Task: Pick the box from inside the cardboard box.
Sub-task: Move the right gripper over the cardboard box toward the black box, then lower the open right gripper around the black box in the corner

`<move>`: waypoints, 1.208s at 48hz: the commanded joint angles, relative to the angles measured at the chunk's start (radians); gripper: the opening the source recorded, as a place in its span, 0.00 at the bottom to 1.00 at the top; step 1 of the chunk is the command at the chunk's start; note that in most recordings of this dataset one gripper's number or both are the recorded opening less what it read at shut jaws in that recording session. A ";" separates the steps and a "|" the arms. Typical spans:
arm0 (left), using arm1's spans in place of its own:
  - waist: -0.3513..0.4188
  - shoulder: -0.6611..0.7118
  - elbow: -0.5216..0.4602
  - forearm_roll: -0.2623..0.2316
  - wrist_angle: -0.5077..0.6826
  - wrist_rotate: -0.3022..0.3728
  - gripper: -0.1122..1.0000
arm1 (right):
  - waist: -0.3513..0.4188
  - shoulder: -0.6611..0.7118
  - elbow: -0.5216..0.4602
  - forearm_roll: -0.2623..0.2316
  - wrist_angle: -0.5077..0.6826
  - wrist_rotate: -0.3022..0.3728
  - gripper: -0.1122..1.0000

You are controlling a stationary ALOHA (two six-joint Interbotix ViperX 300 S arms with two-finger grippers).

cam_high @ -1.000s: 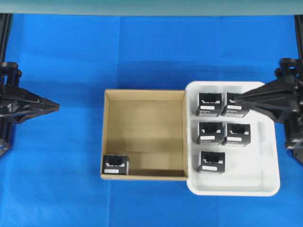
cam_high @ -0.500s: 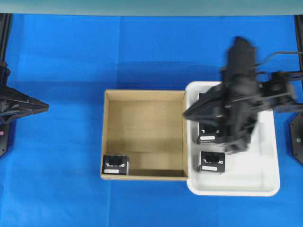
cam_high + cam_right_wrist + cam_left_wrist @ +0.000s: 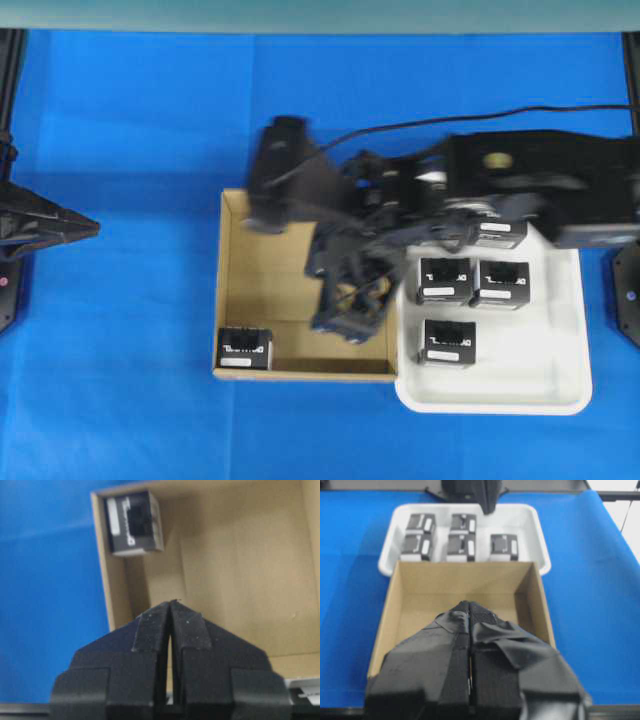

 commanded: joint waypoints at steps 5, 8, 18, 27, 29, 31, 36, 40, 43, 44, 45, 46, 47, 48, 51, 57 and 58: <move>-0.008 -0.012 -0.038 0.002 0.028 0.000 0.04 | 0.014 0.115 -0.141 0.000 0.104 -0.032 0.13; -0.006 -0.020 -0.041 0.000 0.037 0.000 0.04 | 0.018 0.150 -0.178 0.002 0.124 -0.046 0.13; -0.008 -0.026 -0.043 0.000 0.051 0.000 0.04 | 0.035 0.256 -0.287 0.000 0.160 -0.091 0.13; -0.008 -0.026 -0.046 0.002 0.051 -0.002 0.04 | 0.038 0.302 -0.325 -0.006 0.175 -0.094 0.13; -0.008 -0.026 -0.046 0.002 0.051 0.000 0.04 | 0.038 0.305 -0.325 -0.011 0.173 -0.092 0.13; -0.008 -0.026 -0.046 0.002 0.051 0.000 0.04 | 0.037 0.307 -0.324 -0.015 0.172 -0.091 0.13; -0.006 -0.028 -0.046 0.000 0.052 0.000 0.04 | 0.037 0.310 -0.318 -0.017 0.172 -0.092 0.14; -0.008 -0.028 -0.048 0.000 0.058 0.000 0.04 | 0.034 0.314 -0.316 -0.015 0.170 -0.092 0.15; -0.012 -0.031 -0.046 0.000 0.069 0.000 0.04 | 0.032 0.321 -0.316 -0.008 0.169 -0.092 0.17; -0.014 -0.031 -0.048 0.002 0.072 -0.002 0.04 | 0.032 0.324 -0.318 -0.005 0.169 -0.092 0.19; -0.015 -0.032 -0.048 0.002 0.075 0.000 0.04 | 0.032 0.327 -0.318 0.000 0.169 -0.092 0.21; -0.018 -0.034 -0.048 0.002 0.078 -0.002 0.04 | 0.032 0.328 -0.318 0.003 0.169 -0.092 0.23; -0.021 -0.035 -0.049 0.002 0.083 -0.002 0.04 | 0.032 0.331 -0.318 0.008 0.167 -0.092 0.26; -0.025 -0.035 -0.049 0.002 0.087 -0.002 0.04 | 0.032 0.333 -0.318 0.012 0.167 -0.092 0.30; -0.032 -0.040 -0.051 0.000 0.101 -0.002 0.04 | 0.032 0.344 -0.318 0.028 0.167 -0.092 0.43; -0.037 -0.048 -0.054 0.002 0.121 -0.003 0.04 | 0.031 0.364 -0.318 0.044 0.163 -0.091 0.76; -0.037 -0.049 -0.054 0.000 0.123 -0.005 0.04 | 0.031 0.367 -0.318 0.046 0.158 -0.091 0.82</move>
